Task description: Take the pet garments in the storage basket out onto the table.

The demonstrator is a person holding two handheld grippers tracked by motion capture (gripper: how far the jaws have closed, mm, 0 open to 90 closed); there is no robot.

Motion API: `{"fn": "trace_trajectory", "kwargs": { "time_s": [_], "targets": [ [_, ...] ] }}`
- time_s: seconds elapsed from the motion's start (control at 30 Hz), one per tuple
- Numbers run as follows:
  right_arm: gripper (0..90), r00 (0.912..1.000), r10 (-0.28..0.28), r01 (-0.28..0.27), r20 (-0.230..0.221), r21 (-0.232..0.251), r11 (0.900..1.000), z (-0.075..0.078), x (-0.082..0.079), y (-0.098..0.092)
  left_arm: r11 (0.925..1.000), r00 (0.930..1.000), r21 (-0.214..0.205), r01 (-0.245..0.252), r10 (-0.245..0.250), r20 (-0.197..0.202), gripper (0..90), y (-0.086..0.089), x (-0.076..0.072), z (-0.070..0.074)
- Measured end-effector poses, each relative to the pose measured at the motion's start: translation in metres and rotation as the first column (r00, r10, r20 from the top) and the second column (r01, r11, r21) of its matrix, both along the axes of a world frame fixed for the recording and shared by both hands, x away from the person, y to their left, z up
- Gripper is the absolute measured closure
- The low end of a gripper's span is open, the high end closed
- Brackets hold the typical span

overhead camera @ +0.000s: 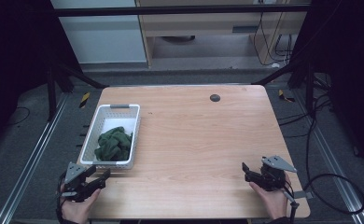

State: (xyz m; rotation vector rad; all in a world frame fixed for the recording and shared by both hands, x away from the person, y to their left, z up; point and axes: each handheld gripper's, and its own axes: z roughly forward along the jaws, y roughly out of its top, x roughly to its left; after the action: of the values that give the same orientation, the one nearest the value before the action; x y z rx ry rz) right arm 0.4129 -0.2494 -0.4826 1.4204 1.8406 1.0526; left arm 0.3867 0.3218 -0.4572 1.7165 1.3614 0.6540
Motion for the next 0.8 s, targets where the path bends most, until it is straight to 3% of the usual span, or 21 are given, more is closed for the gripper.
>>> {"fn": "trace_trajectory", "kwargs": {
  "time_s": [0.13,0.23,0.33,0.63,0.8],
  "targets": [
    [16.2,0.9998,0.017,-0.017,-0.003,0.007,0.9998,-0.001,0.002,0.0,0.9999,0.9997,-0.014,0.009,-0.009,0.021,33.3,0.003,0.0,0.009],
    [15.9,0.9996,0.026,-0.025,-0.01,0.025,0.9994,-0.001,0.001,0.002,0.9997,0.9997,-0.016,0.021,-0.021,0.015,30.7,0.002,0.002,0.016],
    [15.0,0.9991,0.033,-0.033,-0.026,-0.004,0.9994,-0.002,0.002,0.005,0.9992,0.9993,-0.016,0.037,-0.037,0.004,28.4,0.002,0.006,0.022],
    [14.6,0.9986,0.032,-0.032,-0.044,-0.005,0.9995,-0.001,0.003,0.005,0.9963,0.9973,-0.046,0.073,-0.073,0.006,25.6,-0.002,0.018,0.039],
    [14.5,0.9984,0.034,-0.034,-0.045,-0.014,0.9993,-0.001,0.002,0.005,0.995,0.9955,-0.036,0.093,-0.093,0.02,25.2,-0.007,0.024,0.051]
  ]
}}
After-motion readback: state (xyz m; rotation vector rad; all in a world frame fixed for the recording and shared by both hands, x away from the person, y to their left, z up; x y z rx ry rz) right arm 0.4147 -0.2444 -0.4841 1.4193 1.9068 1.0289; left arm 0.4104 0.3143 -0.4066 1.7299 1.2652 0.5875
